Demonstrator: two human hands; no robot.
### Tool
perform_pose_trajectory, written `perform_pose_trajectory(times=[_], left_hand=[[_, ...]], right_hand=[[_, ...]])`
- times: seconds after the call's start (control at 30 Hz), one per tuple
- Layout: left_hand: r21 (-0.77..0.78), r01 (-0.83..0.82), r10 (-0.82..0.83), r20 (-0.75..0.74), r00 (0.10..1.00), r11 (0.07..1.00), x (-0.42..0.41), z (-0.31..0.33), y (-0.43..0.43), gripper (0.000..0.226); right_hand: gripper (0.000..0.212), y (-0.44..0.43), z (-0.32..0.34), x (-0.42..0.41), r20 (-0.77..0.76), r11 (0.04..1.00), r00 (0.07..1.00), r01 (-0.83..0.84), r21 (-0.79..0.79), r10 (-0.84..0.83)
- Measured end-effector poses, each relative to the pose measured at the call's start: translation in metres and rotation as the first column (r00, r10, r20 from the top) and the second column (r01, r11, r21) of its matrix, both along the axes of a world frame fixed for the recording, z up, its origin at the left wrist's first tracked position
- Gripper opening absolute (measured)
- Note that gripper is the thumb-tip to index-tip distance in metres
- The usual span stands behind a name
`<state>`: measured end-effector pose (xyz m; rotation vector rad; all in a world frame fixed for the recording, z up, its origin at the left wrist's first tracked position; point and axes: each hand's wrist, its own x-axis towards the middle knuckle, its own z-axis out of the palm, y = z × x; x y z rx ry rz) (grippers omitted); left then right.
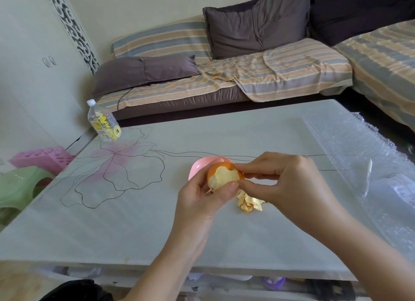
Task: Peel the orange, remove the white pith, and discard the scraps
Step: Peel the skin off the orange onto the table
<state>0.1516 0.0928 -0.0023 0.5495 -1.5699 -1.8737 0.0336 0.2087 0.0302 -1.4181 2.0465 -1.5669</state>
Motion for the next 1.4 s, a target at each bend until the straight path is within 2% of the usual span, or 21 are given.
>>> perform_pose_trajectory(times=[0.17, 0.27, 0.37, 0.47, 0.6, 0.67, 0.73, 0.83, 0.9, 1.0, 1.13, 1.27, 1.4], left_hand=[[-0.132, 0.014, -0.013, 0.005, 1.000, 0.991, 0.001, 0.004, 0.003, 0.059], [-0.168, -0.005, 0.005, -0.002, 1.000, 0.986, 0.000, 0.005, 0.004, 0.058], [-0.184, -0.017, 0.015, -0.011, 1.000, 0.983, -0.001, 0.006, 0.002, 0.057], [-0.153, -0.033, 0.026, -0.043, 0.999, 0.988, -0.003, 0.007, 0.004, 0.058], [-0.086, -0.043, 0.036, -0.080, 0.996, 0.995, -0.006, 0.007, 0.007, 0.061], [-0.080, -0.041, 0.035, -0.075, 0.997, 0.996, -0.007, 0.008, 0.007, 0.060], [-0.067, -0.031, 0.027, -0.072, 0.997, 0.997, -0.006, 0.009, 0.007, 0.057], [-0.033, -0.013, 0.010, -0.074, 0.997, 0.999, -0.006, 0.012, 0.008, 0.053], [-0.031, -0.002, 0.000, -0.077, 0.997, 1.000, -0.007, 0.014, 0.009, 0.054], [-0.036, 0.026, -0.029, -0.088, 0.996, 0.999, -0.007, 0.018, 0.012, 0.053], [-0.103, 0.049, -0.059, -0.089, 0.994, 0.993, -0.004, 0.021, 0.015, 0.052], [-0.125, 0.051, -0.062, -0.086, 0.994, 0.991, -0.005, 0.020, 0.017, 0.051], [-0.133, 0.034, -0.044, -0.068, 0.997, 0.991, -0.007, 0.017, 0.018, 0.051]], right_hand=[[0.020, 0.006, 0.004, -0.008, -0.086, 0.999, 0.996, -0.029, -0.033, 0.026], [0.017, 0.004, 0.001, -0.004, -0.269, 0.997, 0.961, 0.043, -0.066, -0.059], [0.012, 0.001, 0.000, 0.004, -0.442, 0.987, 0.883, 0.125, -0.097, -0.155], [0.021, 0.000, -0.001, 0.007, -0.479, 0.975, 0.852, 0.142, -0.173, -0.209], [0.009, -0.003, -0.001, 0.008, -0.496, 0.963, 0.832, 0.158, -0.219, -0.250], [0.009, -0.004, -0.001, 0.007, -0.459, 0.963, 0.853, 0.166, -0.211, -0.247], [0.014, -0.003, 0.002, 0.004, -0.355, 0.970, 0.911, 0.147, -0.195, -0.209], [0.014, 0.002, 0.008, -0.009, -0.123, 0.986, 0.992, -0.015, -0.165, -0.006], [0.018, 0.006, 0.011, -0.018, 0.046, 0.971, 0.984, -0.161, -0.175, 0.171], [0.029, 0.008, 0.014, -0.023, 0.068, 0.948, 0.966, -0.230, -0.221, 0.250], [0.025, 0.015, 0.023, -0.026, -0.046, 0.950, 0.968, -0.249, -0.186, 0.245], [0.013, 0.017, 0.023, -0.019, -0.306, 0.991, 0.949, -0.102, -0.090, 0.070], [0.007, 0.011, 0.017, -0.012, -0.469, 0.997, 0.882, 0.018, -0.080, -0.054]])
